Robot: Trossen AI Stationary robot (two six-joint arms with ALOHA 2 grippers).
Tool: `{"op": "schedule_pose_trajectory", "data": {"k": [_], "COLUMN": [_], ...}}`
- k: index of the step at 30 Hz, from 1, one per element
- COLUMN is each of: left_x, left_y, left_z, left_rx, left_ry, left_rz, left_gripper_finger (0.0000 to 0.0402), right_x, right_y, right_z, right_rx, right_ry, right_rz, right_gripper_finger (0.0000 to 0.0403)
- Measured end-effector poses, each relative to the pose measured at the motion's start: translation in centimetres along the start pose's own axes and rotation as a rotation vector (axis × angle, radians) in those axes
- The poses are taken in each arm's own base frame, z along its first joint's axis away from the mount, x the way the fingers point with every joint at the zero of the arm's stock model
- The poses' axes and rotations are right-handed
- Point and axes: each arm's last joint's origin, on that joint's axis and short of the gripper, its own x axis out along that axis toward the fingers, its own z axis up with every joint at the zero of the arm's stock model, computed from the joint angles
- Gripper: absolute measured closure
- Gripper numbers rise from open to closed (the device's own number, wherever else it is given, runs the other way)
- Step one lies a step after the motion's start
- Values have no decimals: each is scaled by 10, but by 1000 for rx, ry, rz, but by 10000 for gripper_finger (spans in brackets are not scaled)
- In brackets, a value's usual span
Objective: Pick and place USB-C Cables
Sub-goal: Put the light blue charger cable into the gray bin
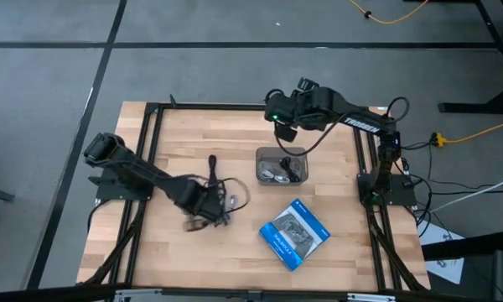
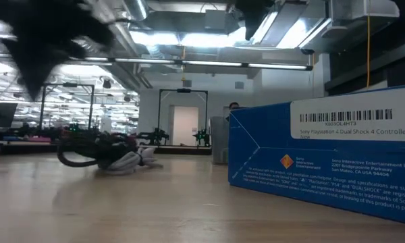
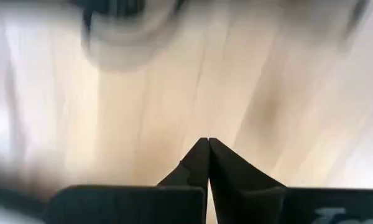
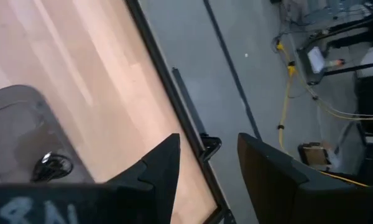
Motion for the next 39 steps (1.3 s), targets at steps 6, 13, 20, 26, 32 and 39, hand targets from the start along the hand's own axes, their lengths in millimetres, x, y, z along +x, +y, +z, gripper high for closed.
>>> {"op": "schedule_pose_trajectory", "data": {"k": [6,13,20,26,32,39], "left_x": [-24,-44,8,54,77,92], "left_y": [7,59,92,89,85,84], "left_z": [-52,-106,-131,-129,-126,-126], "left_rx": [156,-18,-148,-228,-130,-44], "left_ry": [34,-513,-889,-1140,-1332,-1402], "left_rz": [-34,-66,-111,-175,-99,-111], "left_gripper_finger": [401,401,401,401,401,401], "right_x": [-1,-1,15,50,97,123], "right_y": [2,6,44,97,147,177], "right_z": [-1,4,39,70,73,64], "right_rx": [-20,-22,-63,-254,-362,-258], "right_ry": [6,-23,-215,-361,-277,-98], "right_rz": [84,207,531,522,573,705], "right_gripper_finger": [237,237,237,237,237,237]}}
